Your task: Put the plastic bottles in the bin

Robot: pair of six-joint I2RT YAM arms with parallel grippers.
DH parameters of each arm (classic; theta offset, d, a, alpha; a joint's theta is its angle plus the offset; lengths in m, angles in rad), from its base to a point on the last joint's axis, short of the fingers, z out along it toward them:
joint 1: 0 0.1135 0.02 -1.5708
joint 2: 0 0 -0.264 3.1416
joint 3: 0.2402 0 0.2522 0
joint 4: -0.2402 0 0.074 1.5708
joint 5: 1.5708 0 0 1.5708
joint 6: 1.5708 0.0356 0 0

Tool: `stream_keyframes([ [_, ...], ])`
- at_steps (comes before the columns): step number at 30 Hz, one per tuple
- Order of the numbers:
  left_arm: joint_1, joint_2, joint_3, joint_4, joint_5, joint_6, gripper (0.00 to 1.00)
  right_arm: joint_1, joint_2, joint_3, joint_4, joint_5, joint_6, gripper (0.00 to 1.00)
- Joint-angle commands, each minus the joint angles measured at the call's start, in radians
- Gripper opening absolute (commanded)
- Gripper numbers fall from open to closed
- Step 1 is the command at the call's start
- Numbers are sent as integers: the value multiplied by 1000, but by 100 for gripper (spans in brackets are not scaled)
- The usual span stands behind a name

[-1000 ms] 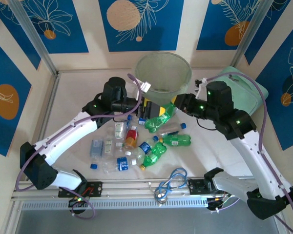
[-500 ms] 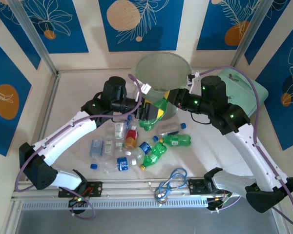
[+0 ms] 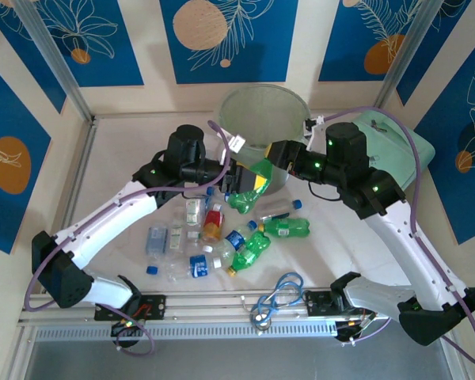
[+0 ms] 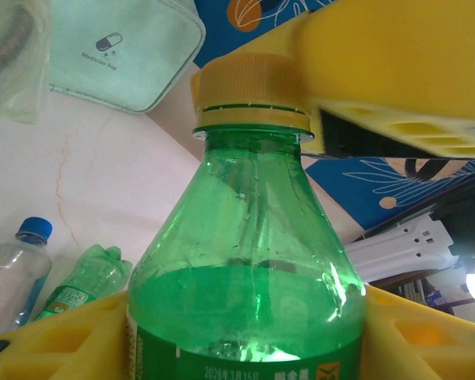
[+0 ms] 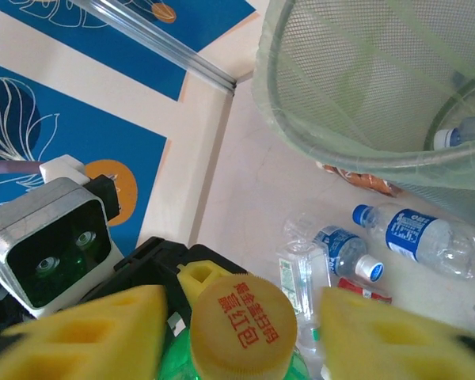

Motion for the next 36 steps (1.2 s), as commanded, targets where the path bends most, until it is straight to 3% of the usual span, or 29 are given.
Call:
stream_keyframes([
  [1, 1, -30, 52, -94, -78, 117, 54, -16, -16, 54, -108, 88, -16, 85],
  [5, 6, -33, 130, -190, -261, 214, 59, -129, -72, 90, -266, 164, -4, 93],
  [10, 3, 51, 363, -259, -518, 298, 60, -370, -169, -5, -339, 1, 32, 91],
  [13, 4, 169, 542, -306, -771, 319, 59, -421, -207, -84, -368, -41, 56, 89],
  [15, 6, 263, 660, -320, -851, 346, 59, -424, -227, -137, -387, -35, 68, 88],
  [23, 8, 720, 1272, -545, -945, 407, 59, -427, -264, -345, -442, -31, 114, 85],
  [32, 8, 803, 1242, -567, -952, 364, 60, -449, -244, -500, -388, -30, 126, 85],
  [36, 8, 799, 1221, -559, -939, 356, 68, -452, -197, -557, -362, 0, 140, 85],
])
